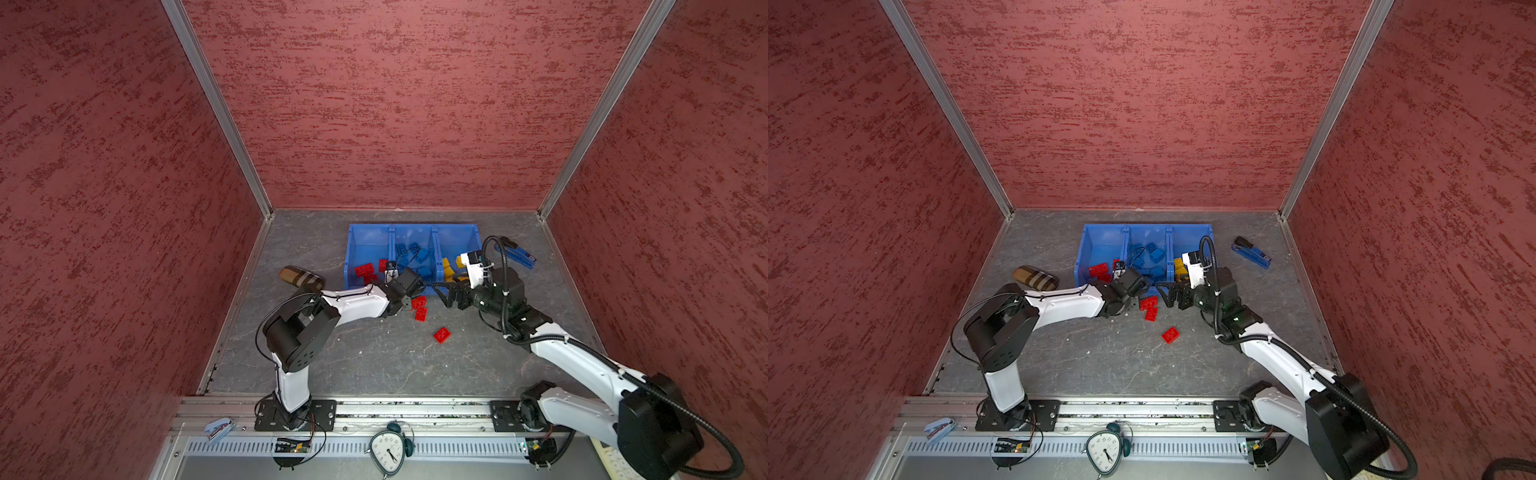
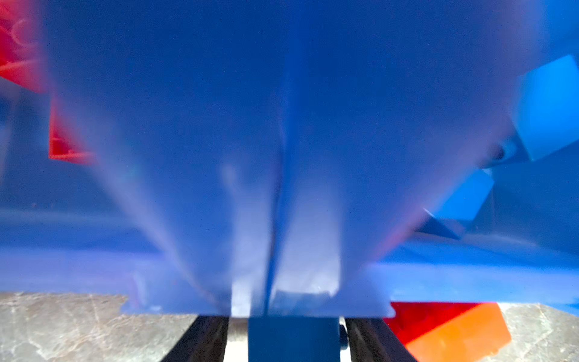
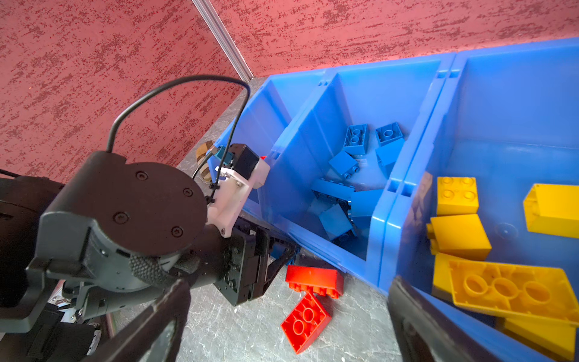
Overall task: Sort the legos into containers by color
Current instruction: Pick up the lego from the center of the table.
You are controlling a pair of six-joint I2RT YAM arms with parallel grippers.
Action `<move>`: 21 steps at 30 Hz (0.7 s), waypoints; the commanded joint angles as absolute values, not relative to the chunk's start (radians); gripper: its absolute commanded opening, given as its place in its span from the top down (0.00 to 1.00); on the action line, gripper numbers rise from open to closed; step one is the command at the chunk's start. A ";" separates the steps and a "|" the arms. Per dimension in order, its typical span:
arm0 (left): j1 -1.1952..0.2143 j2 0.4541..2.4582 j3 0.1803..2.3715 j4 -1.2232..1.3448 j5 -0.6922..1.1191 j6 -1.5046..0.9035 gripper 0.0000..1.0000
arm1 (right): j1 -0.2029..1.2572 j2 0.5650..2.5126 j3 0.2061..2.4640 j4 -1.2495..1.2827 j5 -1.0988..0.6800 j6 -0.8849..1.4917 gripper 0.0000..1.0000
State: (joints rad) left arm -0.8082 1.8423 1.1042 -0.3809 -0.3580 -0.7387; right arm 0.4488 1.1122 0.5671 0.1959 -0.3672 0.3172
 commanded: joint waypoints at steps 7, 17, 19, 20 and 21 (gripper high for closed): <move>-0.808 1.907 1.118 -0.443 -0.301 -0.750 0.52 | 0.449 1.120 0.570 0.223 -0.382 0.309 0.01; -0.876 1.751 1.049 -0.489 -0.359 -0.744 0.67 | 0.450 1.118 0.567 0.225 -0.378 0.309 0.01; -0.892 1.722 1.030 -0.504 -0.367 -0.746 0.67 | 0.450 1.121 0.568 0.228 -0.378 0.308 0.01; -0.901 1.709 1.024 -0.513 -0.375 -0.750 0.67 | 0.450 1.123 0.568 0.230 -0.378 0.308 0.01; -0.905 1.693 1.019 -0.522 -0.382 -0.752 0.67 | 0.450 1.126 0.568 0.232 -0.379 0.308 0.01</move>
State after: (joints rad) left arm -0.8928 1.7386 1.0325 -0.4725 -0.3611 -0.7479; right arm 0.4488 1.1164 0.5671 0.1978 -0.3676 0.3168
